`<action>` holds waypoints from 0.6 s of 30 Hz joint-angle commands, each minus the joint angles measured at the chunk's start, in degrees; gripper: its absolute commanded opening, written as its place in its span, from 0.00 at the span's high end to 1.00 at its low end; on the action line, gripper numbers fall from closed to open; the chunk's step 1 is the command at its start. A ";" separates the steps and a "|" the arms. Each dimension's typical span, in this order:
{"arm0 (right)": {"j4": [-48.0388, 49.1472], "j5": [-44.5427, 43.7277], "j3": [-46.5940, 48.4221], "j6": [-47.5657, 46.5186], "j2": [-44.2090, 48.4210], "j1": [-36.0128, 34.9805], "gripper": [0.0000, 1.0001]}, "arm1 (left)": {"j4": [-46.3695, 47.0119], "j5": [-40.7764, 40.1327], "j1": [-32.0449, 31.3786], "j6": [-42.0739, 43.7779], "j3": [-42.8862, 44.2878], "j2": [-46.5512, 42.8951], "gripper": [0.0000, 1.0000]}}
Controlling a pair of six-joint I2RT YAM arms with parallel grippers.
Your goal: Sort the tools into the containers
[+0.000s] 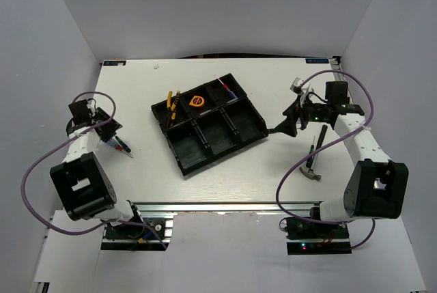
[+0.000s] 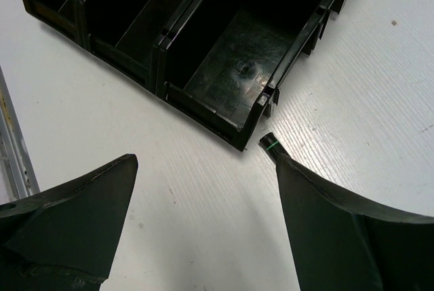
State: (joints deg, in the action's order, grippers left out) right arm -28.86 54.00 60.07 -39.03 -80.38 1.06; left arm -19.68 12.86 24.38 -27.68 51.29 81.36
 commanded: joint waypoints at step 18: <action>-2.87 1.81 2.94 -1.93 -3.11 0.08 0.11 | -1.32 -8.38 5.06 0.78 13.66 15.84 0.42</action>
State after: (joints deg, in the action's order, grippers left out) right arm -30.76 54.19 60.42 -40.51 -82.81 1.06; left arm -20.75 4.84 28.67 -27.00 62.43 96.18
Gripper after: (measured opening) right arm 0.895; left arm 0.576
